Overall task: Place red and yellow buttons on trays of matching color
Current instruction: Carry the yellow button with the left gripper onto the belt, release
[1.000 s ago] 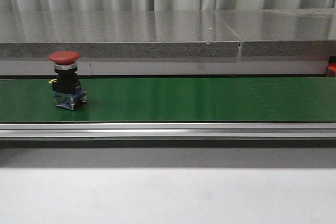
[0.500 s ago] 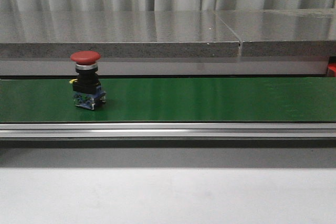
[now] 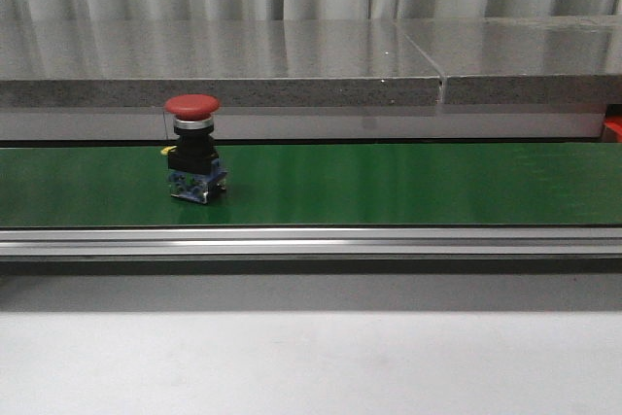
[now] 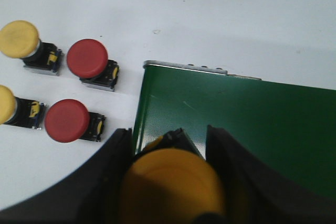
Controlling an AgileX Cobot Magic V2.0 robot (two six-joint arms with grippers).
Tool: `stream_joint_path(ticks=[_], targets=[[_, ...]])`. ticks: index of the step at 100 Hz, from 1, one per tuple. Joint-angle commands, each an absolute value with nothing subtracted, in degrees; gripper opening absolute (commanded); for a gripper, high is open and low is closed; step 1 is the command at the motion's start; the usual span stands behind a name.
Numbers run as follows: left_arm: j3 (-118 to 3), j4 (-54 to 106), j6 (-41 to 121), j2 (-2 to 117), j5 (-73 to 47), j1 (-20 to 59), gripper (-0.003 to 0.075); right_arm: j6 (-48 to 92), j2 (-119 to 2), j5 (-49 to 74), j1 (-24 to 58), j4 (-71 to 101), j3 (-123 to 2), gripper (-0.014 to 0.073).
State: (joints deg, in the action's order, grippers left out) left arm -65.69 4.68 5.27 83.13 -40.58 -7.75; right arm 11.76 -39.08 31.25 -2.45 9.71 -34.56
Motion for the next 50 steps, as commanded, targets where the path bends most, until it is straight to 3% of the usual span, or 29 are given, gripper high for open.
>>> stream_joint_path(ticks=[1,36,50], targets=[[-67.37,3.86,5.22,82.61,-37.00,-6.21,-0.0002,12.08,-38.86,27.52,-2.41,9.62,-36.09,-0.0120],[-67.37,3.86,5.35,89.73,-36.57,-5.66,-0.0002,12.08,-38.86,27.58,-2.41,9.62,-36.09,-0.0120],[-67.37,3.97,5.35,91.08,-36.81,-5.66,0.0036,12.08,-38.86,27.58,-2.41,9.62,-36.09,-0.0120]])
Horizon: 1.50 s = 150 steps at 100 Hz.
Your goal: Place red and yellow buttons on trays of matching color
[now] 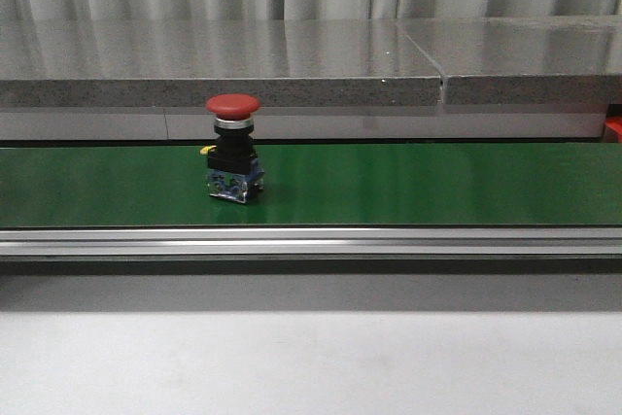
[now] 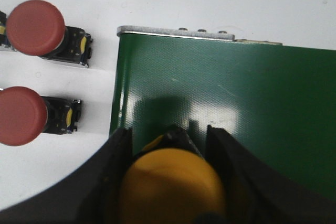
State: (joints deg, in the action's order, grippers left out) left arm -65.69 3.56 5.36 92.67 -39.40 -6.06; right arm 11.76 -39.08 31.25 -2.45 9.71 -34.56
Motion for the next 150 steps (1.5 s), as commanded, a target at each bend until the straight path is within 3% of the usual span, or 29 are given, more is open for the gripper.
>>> stream_joint_path(ticks=[1,12,27,36,71,96,150], targets=[[-67.37,3.97,5.35,91.08,-36.81,-5.66,0.0048,12.08,-38.86,27.58,-2.41,9.62,-36.09,-0.0120],[-67.37,4.08,5.97,91.08,-36.81,-5.66,0.0204,12.08,-38.86,27.58,-2.41,9.62,-36.09,-0.0120],[-67.37,4.52,7.07,91.08,-36.81,-5.66,0.0538,12.08,-38.86,27.58,-2.41,9.62,-36.09,-0.0120],[-67.37,4.52,7.88,91.08,-36.37,-4.93,0.0638,12.08,-38.86,27.58,-2.41,9.62,-36.09,-0.0120],[-73.70,2.99,8.42,90.46,-33.93,1.38,0.0642,12.08,-38.86,27.58,-2.41,9.62,-36.09,-0.0120],[-73.94,4.40,8.42,82.89,-32.64,5.73,0.0642,12.08,-38.86,27.58,-2.41,9.62,-36.09,-0.0120],[-50.35,4.55,7.19,49.68,-25.75,6.82,0.0640,12.08,-38.86,27.58,-2.41,9.62,-36.09,-0.0120]])
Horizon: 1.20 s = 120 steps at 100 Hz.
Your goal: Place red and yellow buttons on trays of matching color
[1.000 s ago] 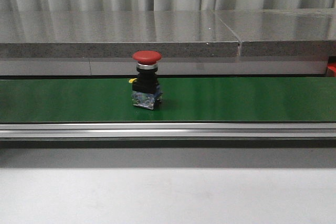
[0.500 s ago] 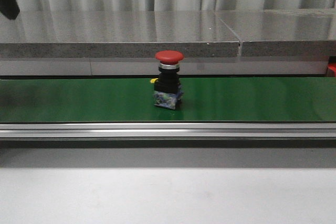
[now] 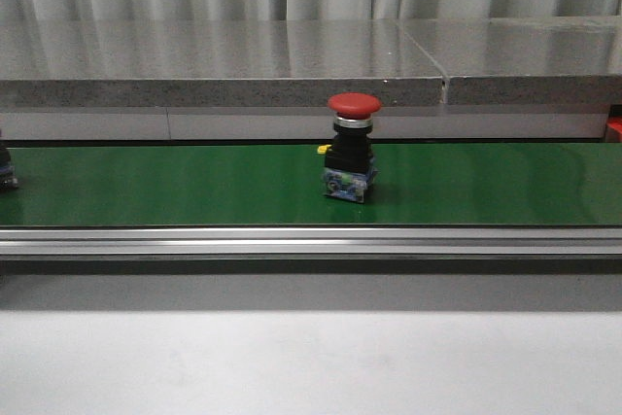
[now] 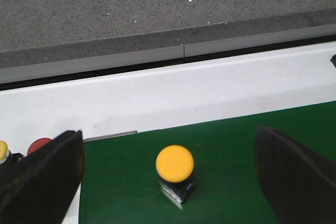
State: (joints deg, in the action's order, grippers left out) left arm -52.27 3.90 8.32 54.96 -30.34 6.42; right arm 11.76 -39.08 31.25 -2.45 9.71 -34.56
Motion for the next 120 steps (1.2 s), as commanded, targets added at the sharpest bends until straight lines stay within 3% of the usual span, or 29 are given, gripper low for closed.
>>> stream_joint_path(ticks=[1,18,27,37,63,84,96,115,120], targets=[[-50.01,4.55,7.04,48.82,-25.75,6.82,0.0640,12.08,-38.86,27.58,-2.41,9.62,-36.09,-0.0120],[-42.60,4.55,4.96,38.94,-25.86,6.82,0.0636,12.08,-38.86,27.58,-2.41,9.62,-36.09,-0.0120],[-39.29,4.55,4.96,34.44,-26.08,6.82,0.0592,12.08,-38.86,27.58,-2.41,9.62,-36.09,-0.0120],[-36.54,4.55,4.96,30.78,-26.08,6.82,0.0474,12.08,-38.86,27.58,-2.41,9.62,-36.09,-0.0120],[-34.02,4.55,4.96,28.51,-26.21,6.82,0.0005,12.08,-38.86,27.24,-2.41,9.62,-36.09,-0.0120],[-34.02,4.55,4.96,28.51,-26.21,6.82,-0.0019,12.08,-38.86,27.52,-2.41,9.62,-36.09,-0.0104],[-34.02,4.55,4.96,28.51,-26.21,6.82,-0.0019,12.08,-38.86,28.21,-2.41,9.62,-36.09,0.0062],[-34.02,4.55,4.96,28.51,-26.21,6.82,-0.0019,12.08,-38.86,29.02,-2.41,11.08,-36.09,0.0596],[-34.02,4.55,4.96,28.51,-26.21,6.82,-0.0019,12.08,-38.86,29.51,-2.41,11.07,-36.18,0.0604]])
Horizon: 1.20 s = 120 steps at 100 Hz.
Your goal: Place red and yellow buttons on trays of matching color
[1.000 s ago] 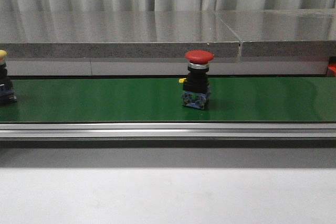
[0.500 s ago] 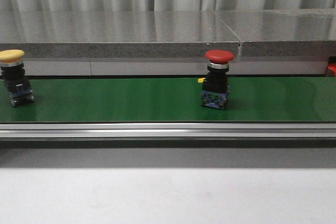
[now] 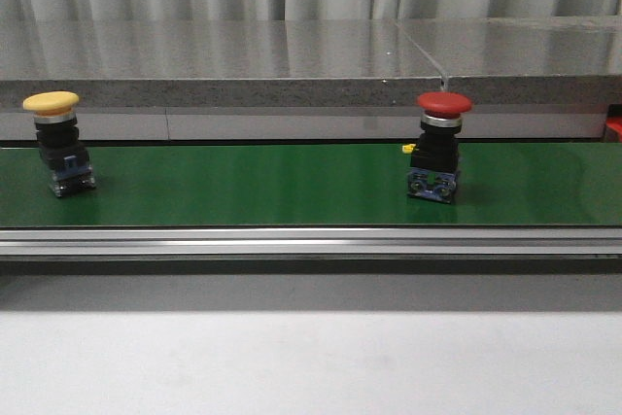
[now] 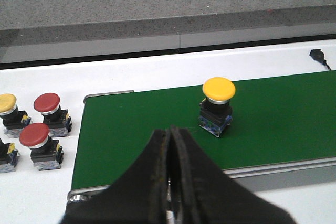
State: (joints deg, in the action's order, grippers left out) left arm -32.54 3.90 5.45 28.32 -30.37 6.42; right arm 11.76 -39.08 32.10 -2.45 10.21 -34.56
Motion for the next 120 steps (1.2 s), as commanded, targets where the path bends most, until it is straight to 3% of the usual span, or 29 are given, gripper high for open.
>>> stream_joint_path(ticks=[1,23,57,93,120], targets=[[-34.02,4.55,4.96,28.51,-26.21,6.82,-0.0019,12.08,-38.86,29.76,-2.41,11.07,-36.17,0.0601],[-34.02,4.55,4.96,28.51,-26.21,6.82,-0.0019,14.92,-42.81,32.96,-2.41,12.54,-38.45,0.0582],[-34.02,4.55,4.96,28.51,-26.21,6.82,-0.0019,25.70,-58.36,37.99,-1.94,23.86,-45.75,0.0582],[-34.02,4.55,4.96,28.51,-26.21,6.82,-0.0019,26.55,-72.76,35.64,5.67,23.79,-52.82,0.0582],[-34.02,4.55,4.96,28.51,-26.21,6.82,-0.0019,26.66,-80.71,31.55,5.98,23.74,-56.54,0.0582]])
